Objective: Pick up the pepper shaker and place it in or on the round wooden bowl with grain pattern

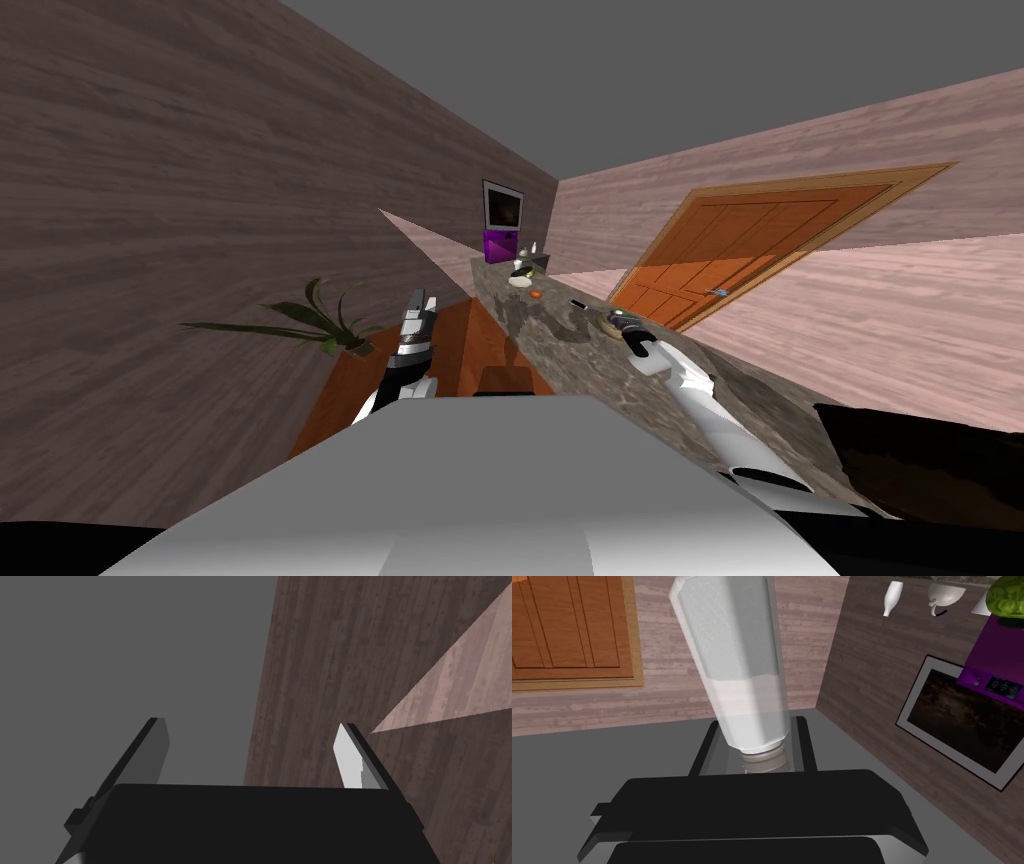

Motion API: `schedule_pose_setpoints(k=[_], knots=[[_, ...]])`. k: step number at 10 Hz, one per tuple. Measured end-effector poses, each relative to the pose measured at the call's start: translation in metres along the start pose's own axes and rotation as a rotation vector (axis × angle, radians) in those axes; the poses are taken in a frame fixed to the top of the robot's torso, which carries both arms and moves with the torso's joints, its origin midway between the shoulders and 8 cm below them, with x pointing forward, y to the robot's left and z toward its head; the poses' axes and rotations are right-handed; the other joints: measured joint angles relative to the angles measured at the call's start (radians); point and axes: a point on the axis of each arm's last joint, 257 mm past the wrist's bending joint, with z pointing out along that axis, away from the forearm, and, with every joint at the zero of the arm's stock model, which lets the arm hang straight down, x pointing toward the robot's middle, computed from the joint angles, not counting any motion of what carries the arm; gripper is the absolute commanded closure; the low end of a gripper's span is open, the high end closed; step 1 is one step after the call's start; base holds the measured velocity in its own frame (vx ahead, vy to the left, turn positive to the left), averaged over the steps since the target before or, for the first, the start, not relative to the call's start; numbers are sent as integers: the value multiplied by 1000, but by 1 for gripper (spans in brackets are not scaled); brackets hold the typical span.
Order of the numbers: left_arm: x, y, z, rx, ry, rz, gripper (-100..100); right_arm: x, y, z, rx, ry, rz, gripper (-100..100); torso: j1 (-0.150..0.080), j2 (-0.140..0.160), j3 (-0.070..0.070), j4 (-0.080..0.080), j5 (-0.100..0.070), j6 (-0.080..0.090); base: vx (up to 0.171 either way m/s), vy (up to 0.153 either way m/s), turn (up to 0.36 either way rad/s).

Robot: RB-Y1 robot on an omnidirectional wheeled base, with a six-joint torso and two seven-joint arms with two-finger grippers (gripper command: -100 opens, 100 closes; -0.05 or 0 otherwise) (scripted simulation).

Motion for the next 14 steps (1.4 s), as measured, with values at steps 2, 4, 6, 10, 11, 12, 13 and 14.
schedule_pose_setpoints(k=[2, 4, 6, 10, 11, 12, 13, 14], knots=[[0, 0, 0, 0, 0, 0, 0, -8, -19, -1, 21, -3, 47, 100, 2, 1, 1, 0, -1, 0, -6, -75, 34], [0, 0, 0, 0, 0, 0, 0, -13, -31, -3, 37, -7, 85, 100, 3, 2, 1, 1, -1, 0, 4, -69, 29], [0, 0, 0, 0, 0, 0, 0, -16, -37, -3, 45, -10, 103, -100, 4, 1, 0, 0, -2, 0, 3, -20, 2], [0, 0, 0, 0, 0, 0, 0, -16, -37, -3, 45, -10, 103, -100, 7, 1, 1, 0, -1, 0, 0, 0, 0], [0, 0, 0, 0, 0, 0, 0, -16, -37, -3, 45, -10, 103, 0, 7, 1, 1, 0, -1, 0, 0, 0, 0], [0, 0, 0, 0, 0, 0, 0, -16, -37, -3, 45, -10, 103, -100, 7, 1, 1, 0, -1, 0, -17, 32, 52], [0, 0, 0, 0, 0, 0, 0, -23, -44, -4, 49, -13, 102, -100, 9, 2, 1, 1, 0, 0, -30, 37, 33], [0, 0, 0, 0, 0, 0, 0, -28, -48, -3, 53, -15, 102, -100, 10, 3, 2, 1, 0, 0, -26, 32, 35]])
